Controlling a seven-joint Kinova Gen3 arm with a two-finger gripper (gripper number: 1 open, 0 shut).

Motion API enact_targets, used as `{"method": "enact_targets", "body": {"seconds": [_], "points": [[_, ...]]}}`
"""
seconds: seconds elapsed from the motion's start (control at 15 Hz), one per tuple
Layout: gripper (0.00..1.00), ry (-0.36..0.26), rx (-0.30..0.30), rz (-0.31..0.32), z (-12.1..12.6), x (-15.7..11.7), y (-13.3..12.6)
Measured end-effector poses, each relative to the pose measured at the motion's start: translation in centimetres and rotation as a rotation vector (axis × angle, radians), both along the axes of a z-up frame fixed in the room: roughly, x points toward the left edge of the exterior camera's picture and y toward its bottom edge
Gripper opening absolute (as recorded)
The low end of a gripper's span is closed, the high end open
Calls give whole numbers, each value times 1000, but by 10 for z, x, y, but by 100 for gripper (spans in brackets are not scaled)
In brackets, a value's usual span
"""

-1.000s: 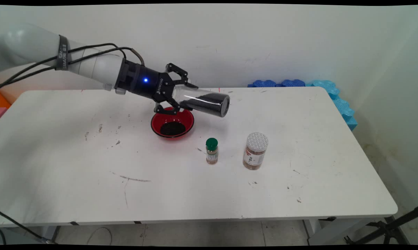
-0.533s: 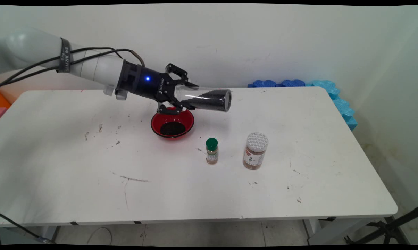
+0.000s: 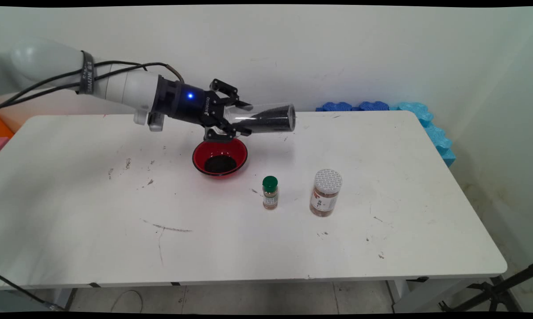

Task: Pour the black seasoning powder in the red bowl

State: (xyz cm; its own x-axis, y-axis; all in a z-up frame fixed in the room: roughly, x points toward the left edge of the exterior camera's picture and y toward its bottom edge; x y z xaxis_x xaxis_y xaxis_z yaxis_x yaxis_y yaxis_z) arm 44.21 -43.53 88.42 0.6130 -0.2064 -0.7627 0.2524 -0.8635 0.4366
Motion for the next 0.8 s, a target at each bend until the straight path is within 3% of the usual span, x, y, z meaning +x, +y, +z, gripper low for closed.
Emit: {"method": "enact_targets", "body": {"seconds": [0.8], "points": [[0,41,44,66,-3,1,-4]]}}
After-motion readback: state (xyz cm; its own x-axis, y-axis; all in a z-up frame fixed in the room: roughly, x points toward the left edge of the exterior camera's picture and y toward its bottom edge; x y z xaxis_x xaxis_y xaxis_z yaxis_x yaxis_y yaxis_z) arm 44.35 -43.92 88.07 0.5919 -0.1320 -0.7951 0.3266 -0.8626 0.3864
